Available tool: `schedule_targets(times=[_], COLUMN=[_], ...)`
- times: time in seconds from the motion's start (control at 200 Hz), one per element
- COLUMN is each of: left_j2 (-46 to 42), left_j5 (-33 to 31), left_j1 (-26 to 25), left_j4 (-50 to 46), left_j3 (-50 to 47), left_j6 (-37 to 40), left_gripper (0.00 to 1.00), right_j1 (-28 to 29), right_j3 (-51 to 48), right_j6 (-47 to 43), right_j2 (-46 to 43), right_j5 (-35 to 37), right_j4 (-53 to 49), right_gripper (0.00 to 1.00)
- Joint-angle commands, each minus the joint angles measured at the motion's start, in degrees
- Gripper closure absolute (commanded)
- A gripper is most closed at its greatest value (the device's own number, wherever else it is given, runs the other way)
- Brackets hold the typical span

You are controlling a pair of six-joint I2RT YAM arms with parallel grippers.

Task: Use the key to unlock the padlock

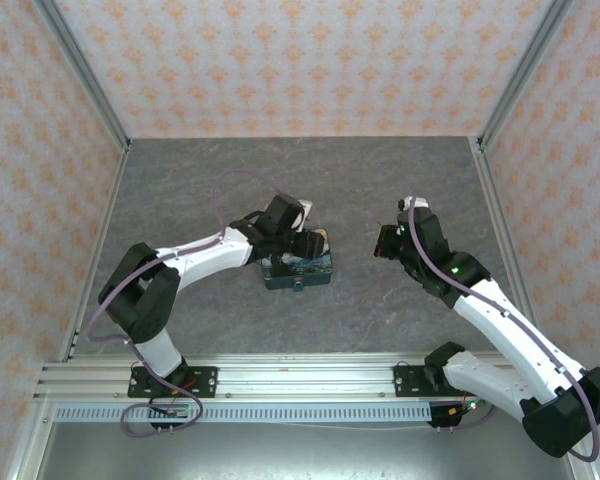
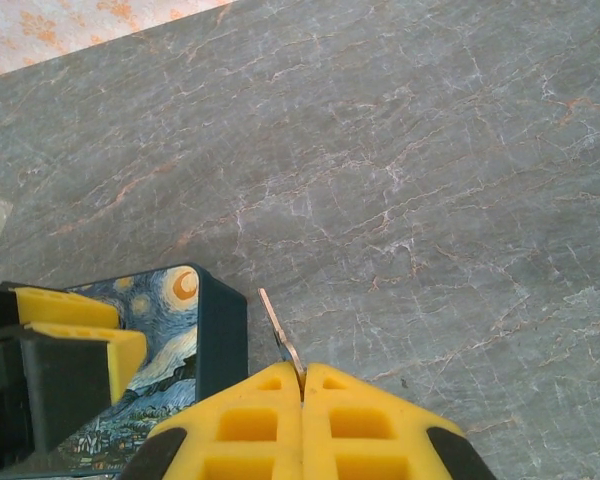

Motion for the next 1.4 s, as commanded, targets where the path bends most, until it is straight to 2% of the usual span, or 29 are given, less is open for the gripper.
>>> schedule_targets(times=[0.0,0.45,0.555,0.666,0.821,0.966,1.076,1.251,1.396], left_j2=[2.31,8.26,7.83,4.4,-5.01,-15.06,-20.69,-22.49,-20.4], left_j5=[0.92,3.74,4.58,5.69,5.84,6.36,6.67,4.44,-0.17], left_j1=[2.45,8.51,8.87,8.91,8.86,8.43,5.76,-0.92,-2.8], left_j4=[-0.93,-5.47,-8.16,-8.0,-3.73,2.06,4.38,13.07,23.28], left_j3=[2.02,11.35,14.9,15.27,8.11,-4.47,-12.37,-21.77,-27.68], left_j6=[3.66,8.62,9.95,9.44,6.15,0.63,-1.96,-8.65,-14.5], left_gripper=[0.41,0.42,0.42,0.41,0.39,0.39,0.39,0.38,0.37], right_j1=[0.2,0.17,0.16,-0.04,-1.21,-3.76,-4.7,-4.46,-3.76], right_j3=[-0.45,-1.54,-2.54,-3.15,-3.77,-4.23,-3.78,-0.27,2.49], right_j6=[-0.03,0.67,0.98,1.51,4.16,8.15,10.96,13.3,13.4], right_j2=[0.54,2.44,3.81,6.49,11.63,18.24,24.16,33.82,39.03], right_j5=[-0.36,-4.29,-8.15,-15.17,-24.38,-33.18,-36.94,-41.23,-42.41], right_j4=[0.13,1.89,4.8,9.05,18.01,29.67,36.89,42.36,43.54], right_gripper=[1.0,1.0,1.0,1.0,1.0,1.0,1.0,1.0,1.0])
